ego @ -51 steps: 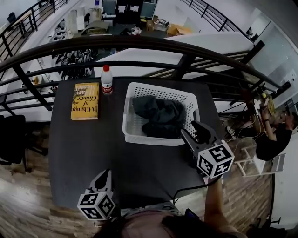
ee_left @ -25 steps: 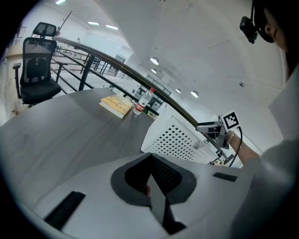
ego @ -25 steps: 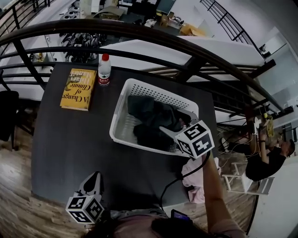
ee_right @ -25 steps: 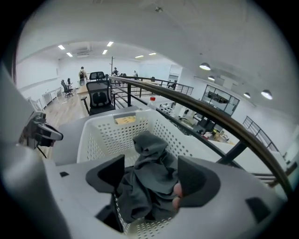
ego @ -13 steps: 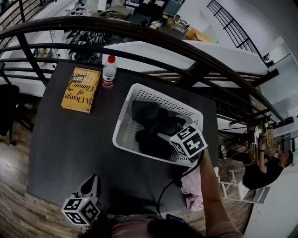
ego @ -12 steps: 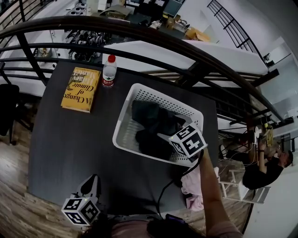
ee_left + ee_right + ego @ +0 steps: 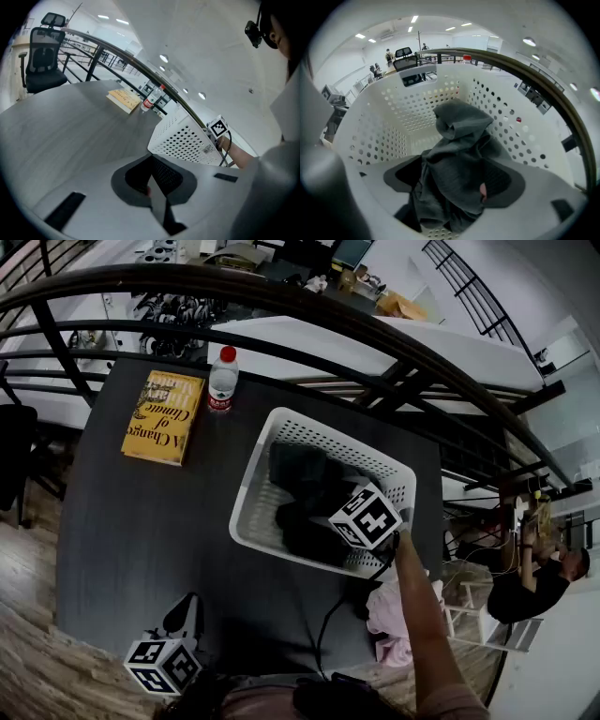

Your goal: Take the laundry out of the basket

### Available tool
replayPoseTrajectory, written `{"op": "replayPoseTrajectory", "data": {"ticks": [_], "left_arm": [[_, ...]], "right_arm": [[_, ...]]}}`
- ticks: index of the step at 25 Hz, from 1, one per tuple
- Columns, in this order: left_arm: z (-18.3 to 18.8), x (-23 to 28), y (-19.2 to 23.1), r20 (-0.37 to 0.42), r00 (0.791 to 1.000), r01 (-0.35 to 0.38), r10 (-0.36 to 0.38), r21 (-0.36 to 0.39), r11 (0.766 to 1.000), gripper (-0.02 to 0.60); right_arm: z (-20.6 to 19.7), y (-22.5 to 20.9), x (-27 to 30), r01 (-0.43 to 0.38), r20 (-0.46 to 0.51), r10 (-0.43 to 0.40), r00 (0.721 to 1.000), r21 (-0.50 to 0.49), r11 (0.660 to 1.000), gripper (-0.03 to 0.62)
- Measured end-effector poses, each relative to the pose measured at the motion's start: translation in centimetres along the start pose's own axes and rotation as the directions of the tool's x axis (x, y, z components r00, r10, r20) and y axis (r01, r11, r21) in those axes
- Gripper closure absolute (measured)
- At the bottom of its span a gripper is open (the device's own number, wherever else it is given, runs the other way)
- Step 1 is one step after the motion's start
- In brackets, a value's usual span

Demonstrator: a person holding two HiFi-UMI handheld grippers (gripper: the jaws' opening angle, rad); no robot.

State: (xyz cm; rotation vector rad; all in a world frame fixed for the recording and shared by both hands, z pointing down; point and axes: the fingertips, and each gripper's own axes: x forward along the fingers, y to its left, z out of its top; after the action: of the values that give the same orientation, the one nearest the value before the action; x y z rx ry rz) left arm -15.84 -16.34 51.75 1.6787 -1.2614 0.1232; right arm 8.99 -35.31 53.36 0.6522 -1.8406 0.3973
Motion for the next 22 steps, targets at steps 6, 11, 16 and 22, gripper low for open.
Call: {"op": "replayPoseTrajectory", "data": {"ticks": [6,11,16,22], "left_arm": [[0.0,0.5,0.4,-0.008,1.0,-0.002,0.002,-0.002,1.0,0.583],[-0.2,0.7,0.5,-0.013,1.0,-0.002,0.002,-0.002,1.0,0.583],[-0.3,0.9,0.7,-0.015,1.0,-0.001,0.001,0.004,1.0,0.583],[-0.4,0.7,0.6,-0.023,1.0,0.004,-0.004,0.012,1.0,0.583]], "right_arm": [[-1.5,0.3,2.6,-0.034,-0.103,0.03,0.994,-0.032,0.999,0.203],[-2.0,0.0,3.9,-0.032,-0.165,0.024,0.986,-0.05,0.998,0.2],[-2.8,-0.5,5.3,-0.02,-0.208,0.008,0.978,-0.059,0.998,0.201],[-3.2,-0.7,6.4,-0.024,-0.229,0.01,0.973,-0.06,0.998,0.22]]}}
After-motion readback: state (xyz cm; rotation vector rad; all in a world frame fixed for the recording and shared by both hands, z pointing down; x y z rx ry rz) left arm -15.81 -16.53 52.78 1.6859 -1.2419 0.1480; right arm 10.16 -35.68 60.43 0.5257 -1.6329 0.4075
